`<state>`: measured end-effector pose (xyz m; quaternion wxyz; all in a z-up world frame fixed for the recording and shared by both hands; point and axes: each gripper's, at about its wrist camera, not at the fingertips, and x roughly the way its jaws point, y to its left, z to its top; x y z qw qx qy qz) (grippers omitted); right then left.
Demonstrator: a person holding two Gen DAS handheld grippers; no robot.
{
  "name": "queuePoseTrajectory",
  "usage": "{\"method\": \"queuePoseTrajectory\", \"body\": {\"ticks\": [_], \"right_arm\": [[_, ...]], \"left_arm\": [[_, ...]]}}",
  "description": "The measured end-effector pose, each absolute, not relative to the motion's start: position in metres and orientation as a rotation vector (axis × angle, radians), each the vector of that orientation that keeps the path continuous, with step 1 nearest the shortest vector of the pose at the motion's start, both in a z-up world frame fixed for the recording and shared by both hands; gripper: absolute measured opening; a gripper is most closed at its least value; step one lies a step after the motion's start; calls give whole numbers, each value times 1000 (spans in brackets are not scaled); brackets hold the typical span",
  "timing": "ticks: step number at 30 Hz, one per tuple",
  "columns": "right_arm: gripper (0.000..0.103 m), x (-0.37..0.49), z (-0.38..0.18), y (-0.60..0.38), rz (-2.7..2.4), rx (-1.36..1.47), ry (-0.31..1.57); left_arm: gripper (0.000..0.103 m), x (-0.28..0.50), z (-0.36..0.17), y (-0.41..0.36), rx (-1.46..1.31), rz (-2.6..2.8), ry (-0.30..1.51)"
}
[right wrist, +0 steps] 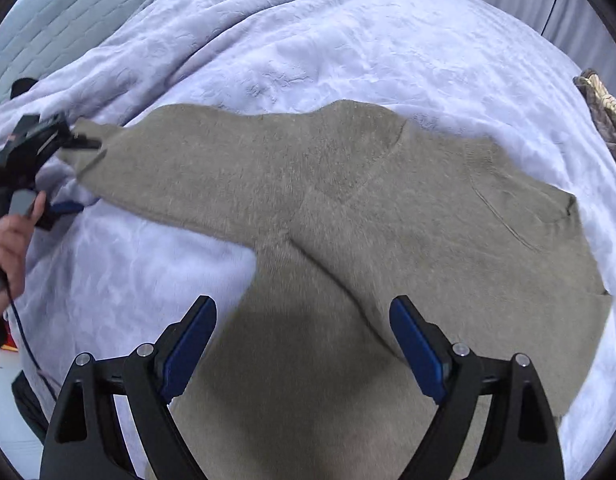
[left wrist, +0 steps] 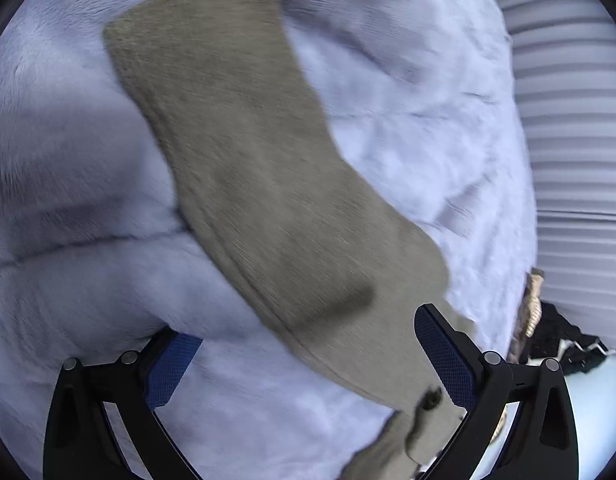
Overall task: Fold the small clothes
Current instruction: 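Grasp the cuff of the other sleeve with the left gripper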
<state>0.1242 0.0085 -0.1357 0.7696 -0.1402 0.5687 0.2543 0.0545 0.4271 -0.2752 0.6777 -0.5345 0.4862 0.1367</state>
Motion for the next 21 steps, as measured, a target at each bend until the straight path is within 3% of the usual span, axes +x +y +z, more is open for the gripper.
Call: {"method": "queuePoseTrajectory", "body": {"ticks": [4,5,7,8,9,10,12,18,21], "right_arm": [[91,109,-135,5,528,-307,1268],[91,107,-138,6,523,-301,1283],[91,99,-140,5,520,-299,1307],[91,95,-140,9,524,-308,1309],[91,94,-141,11,521,-322,1321],[91,91,-141,13,522,-331,1320],[90,88,-138,16,521,-332,1321],[91,80,-121,10,496,-296,1319],[91,74,-114,5,479,-299,1322]], "left_arm": [[102,67,-278,410,-1192,263,1101],[98,73,-282,409,-1222,242,1102],[74,84,-278,406,-1239,187,1090],[74,91,-274,404,-1197,196,1094],[64,96,-270,403,-1149,217,1101],[40,100,-272,403,-1121,227,1112],[17,103,-279,406,-1122,231,1154],[12,82,-252,417,-1114,250,1047],[12,88,-261,417,-1091,298,1096]]}}
